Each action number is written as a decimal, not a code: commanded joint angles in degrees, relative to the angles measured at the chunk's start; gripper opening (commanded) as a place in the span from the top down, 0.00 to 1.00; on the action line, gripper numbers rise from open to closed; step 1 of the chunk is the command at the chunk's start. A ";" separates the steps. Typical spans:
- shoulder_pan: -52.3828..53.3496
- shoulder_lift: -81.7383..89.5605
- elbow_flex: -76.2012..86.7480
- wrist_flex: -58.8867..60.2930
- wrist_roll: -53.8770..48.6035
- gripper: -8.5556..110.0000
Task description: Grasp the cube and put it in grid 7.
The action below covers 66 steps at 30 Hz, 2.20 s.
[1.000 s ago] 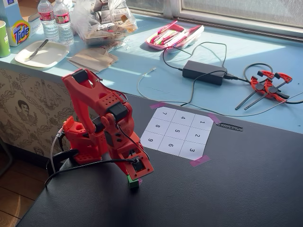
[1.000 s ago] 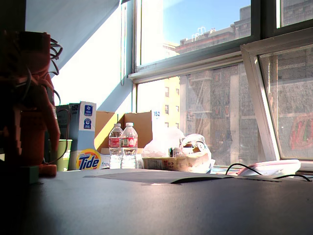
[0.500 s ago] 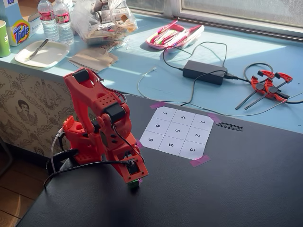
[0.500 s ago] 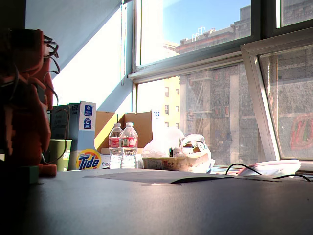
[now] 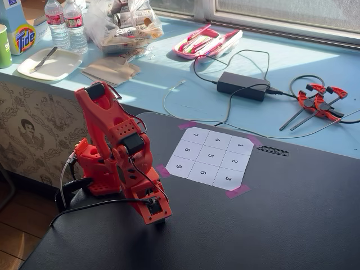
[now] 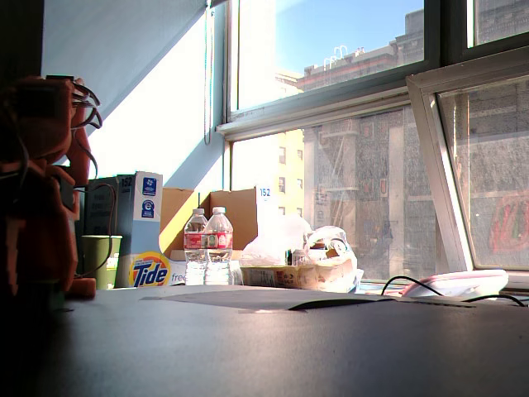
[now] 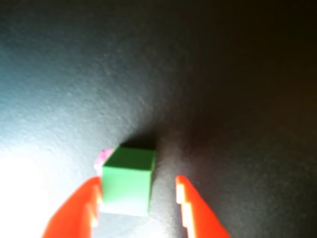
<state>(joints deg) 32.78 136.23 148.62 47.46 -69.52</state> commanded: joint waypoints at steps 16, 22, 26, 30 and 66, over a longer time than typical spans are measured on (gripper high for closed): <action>-37.44 -5.63 -43.59 35.16 22.32 0.93; -65.48 -17.31 -62.31 43.59 29.71 0.93; -76.90 -27.25 -69.96 43.95 31.38 0.93; -83.76 -37.62 -76.82 43.42 32.43 0.93; -90.88 -53.61 -61.52 10.11 28.65 0.84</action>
<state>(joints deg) -58.62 79.54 87.28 58.01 -40.43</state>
